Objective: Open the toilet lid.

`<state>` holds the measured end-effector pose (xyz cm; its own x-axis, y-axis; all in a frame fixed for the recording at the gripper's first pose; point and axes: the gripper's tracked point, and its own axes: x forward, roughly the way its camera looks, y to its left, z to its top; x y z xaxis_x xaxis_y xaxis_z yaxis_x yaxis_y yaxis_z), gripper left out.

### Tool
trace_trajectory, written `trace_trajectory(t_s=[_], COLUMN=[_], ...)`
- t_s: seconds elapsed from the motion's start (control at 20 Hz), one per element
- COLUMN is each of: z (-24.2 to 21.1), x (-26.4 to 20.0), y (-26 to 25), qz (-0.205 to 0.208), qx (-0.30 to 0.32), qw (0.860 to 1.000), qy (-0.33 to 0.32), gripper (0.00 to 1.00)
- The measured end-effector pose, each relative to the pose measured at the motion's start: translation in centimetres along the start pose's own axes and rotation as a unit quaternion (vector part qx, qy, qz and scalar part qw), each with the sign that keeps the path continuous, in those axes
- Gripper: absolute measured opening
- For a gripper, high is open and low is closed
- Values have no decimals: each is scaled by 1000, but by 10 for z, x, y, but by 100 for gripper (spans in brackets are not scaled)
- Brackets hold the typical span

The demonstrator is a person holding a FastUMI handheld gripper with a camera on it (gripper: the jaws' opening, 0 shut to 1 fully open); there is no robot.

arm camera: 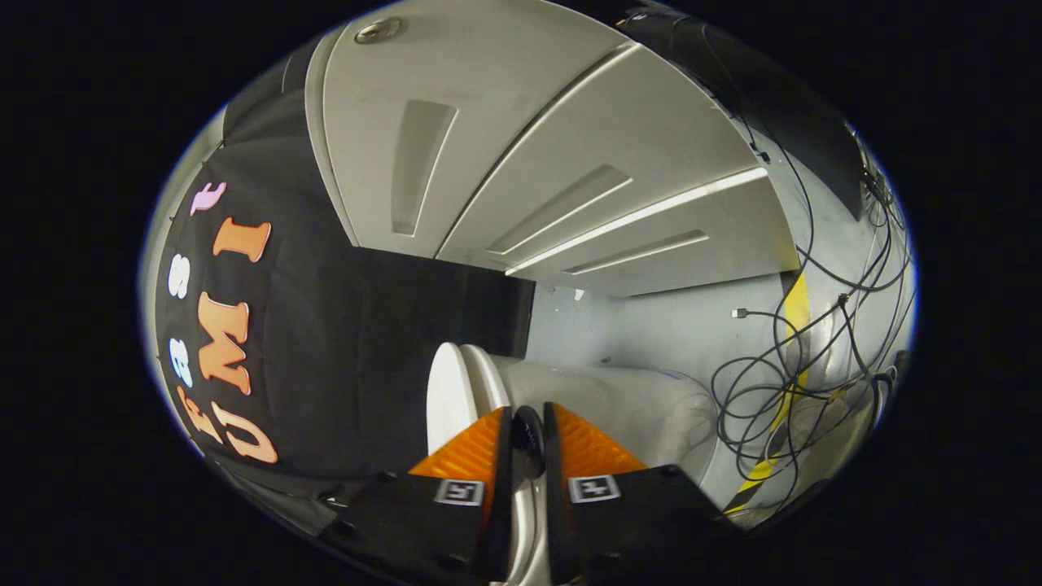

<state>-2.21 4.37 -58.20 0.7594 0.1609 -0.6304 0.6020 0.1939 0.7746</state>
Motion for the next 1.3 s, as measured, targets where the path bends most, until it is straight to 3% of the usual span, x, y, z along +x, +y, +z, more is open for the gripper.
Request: trace_trajectory(t_s=[0.15, 0.75, 1.05, 1.3], z=[-2, -4, 10, 4], x=[-6, -43, -44, -55], y=[3, 36, 78, 115], qz=[1, -38, -54, -43], qx=[5, -21, -103, -131], qw=[1000, 998, 987, 984], qy=[-9, -54, -108, -117], gripper=[11, 9, 9, 9])
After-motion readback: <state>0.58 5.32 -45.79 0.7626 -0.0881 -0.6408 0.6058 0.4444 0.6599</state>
